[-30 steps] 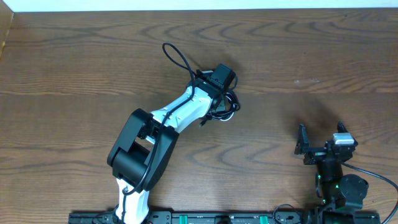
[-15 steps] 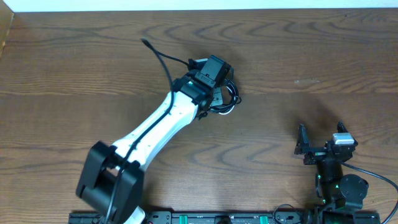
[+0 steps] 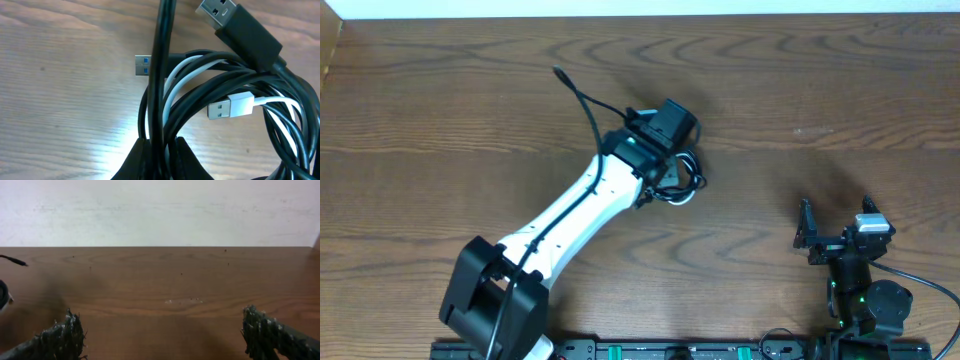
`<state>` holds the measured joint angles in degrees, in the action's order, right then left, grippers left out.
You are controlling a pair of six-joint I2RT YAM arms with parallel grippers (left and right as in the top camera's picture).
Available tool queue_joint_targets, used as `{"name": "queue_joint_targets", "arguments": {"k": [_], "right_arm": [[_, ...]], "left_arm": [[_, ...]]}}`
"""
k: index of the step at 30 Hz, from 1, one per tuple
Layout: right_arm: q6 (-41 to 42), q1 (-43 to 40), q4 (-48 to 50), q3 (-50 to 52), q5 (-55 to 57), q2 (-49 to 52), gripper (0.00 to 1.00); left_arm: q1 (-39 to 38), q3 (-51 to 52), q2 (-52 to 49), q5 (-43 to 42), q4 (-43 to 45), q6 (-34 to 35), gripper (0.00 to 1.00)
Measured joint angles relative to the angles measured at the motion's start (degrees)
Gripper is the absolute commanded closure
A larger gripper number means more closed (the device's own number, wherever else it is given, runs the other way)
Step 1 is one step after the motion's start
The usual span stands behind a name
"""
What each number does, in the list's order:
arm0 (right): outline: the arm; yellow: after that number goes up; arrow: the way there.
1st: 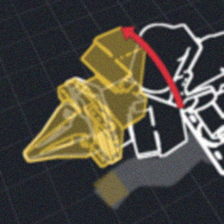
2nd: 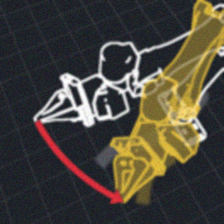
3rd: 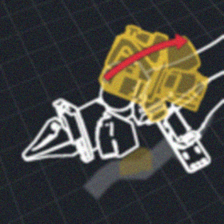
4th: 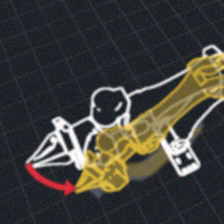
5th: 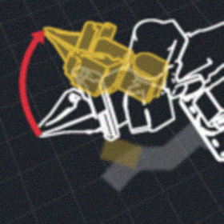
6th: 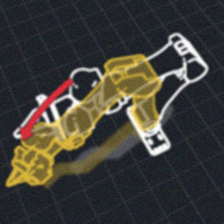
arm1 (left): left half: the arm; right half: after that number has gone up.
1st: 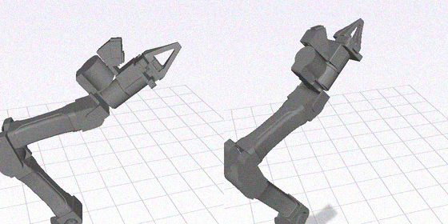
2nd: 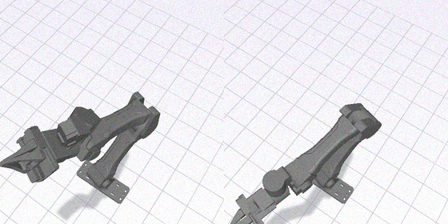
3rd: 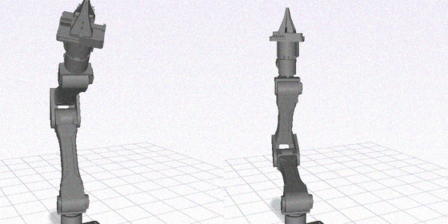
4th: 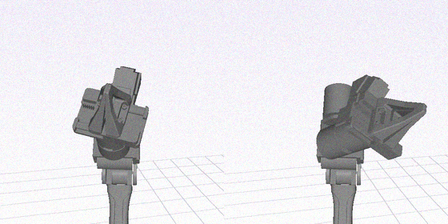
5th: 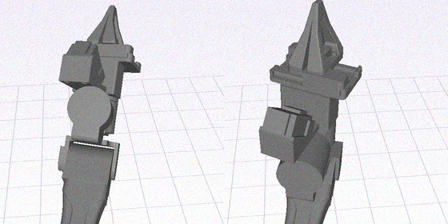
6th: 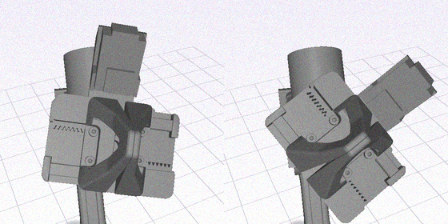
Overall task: Untangle cables
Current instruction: 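Lift the bundle with the left gripper and move right gripper toward it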
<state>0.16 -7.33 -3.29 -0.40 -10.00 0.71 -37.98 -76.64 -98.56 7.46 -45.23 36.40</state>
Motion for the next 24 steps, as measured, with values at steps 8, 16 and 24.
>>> {"name": "queue_joint_targets", "arguments": {"k": [8,16,24], "right_arm": [[0.22,0.00,0.02,0.00,-0.17,0.00,0.01],[21.38,0.00,0.28,0.00,-3.19,0.00,0.01],[55.60,0.00,0.98,0.00,-20.79,0.00,0.01]], "left_arm": [[-3.61,0.22,0.00,0.44,0.57,1.09,0.92],[-3.61,3.37,-0.44,0.66,3.61,15.50,0.92],[-3.61,5.35,-3.56,0.63,4.28,27.06,0.92]]}}
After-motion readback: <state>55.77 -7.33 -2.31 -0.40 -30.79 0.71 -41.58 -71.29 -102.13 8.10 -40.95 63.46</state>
